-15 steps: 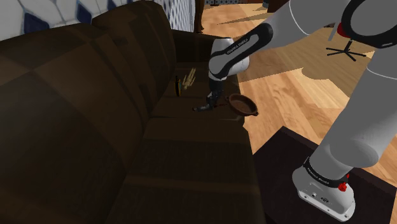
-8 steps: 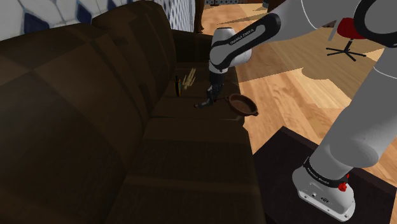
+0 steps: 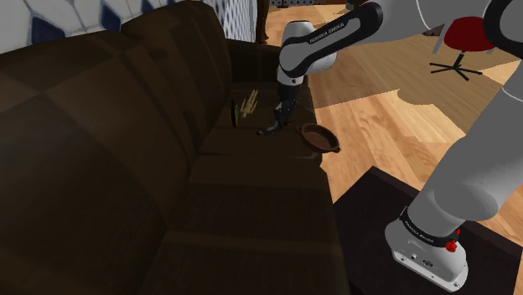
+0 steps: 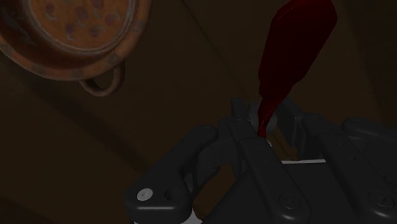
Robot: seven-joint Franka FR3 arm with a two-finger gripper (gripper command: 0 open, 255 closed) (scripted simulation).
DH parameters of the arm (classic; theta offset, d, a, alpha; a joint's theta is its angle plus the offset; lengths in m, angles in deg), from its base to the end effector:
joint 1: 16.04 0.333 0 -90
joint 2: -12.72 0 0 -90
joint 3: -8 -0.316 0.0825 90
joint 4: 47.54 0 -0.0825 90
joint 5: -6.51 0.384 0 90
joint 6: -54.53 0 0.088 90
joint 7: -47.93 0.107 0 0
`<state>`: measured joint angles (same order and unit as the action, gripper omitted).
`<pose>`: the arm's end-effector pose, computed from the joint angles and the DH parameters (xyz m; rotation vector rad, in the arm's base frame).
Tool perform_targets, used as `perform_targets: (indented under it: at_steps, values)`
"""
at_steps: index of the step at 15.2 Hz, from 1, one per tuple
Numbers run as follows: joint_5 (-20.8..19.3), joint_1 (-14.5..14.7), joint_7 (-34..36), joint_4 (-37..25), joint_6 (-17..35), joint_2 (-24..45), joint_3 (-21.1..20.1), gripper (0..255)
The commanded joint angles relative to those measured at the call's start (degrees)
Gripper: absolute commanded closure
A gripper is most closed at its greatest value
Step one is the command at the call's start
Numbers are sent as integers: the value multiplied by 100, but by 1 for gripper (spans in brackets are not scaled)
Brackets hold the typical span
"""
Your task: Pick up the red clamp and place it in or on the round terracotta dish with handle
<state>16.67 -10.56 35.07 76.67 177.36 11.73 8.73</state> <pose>0.5287 0.0514 0.4020 -2.9761 -0.3144 -0.0056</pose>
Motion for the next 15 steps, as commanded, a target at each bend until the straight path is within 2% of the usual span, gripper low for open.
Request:
perform_targets:
  at_steps: [1, 8, 14, 15]
  values:
    - [-12, -97, -187, 139, -39, -147, 100, 255]
    - [-149, -552, -1062, 703, -164, -711, 611, 255]
    - [-345, -951, -1810, 928, -317, -994, 1092, 255]
    - [-333, -948, -1827, 973, -239, -958, 1095, 255]
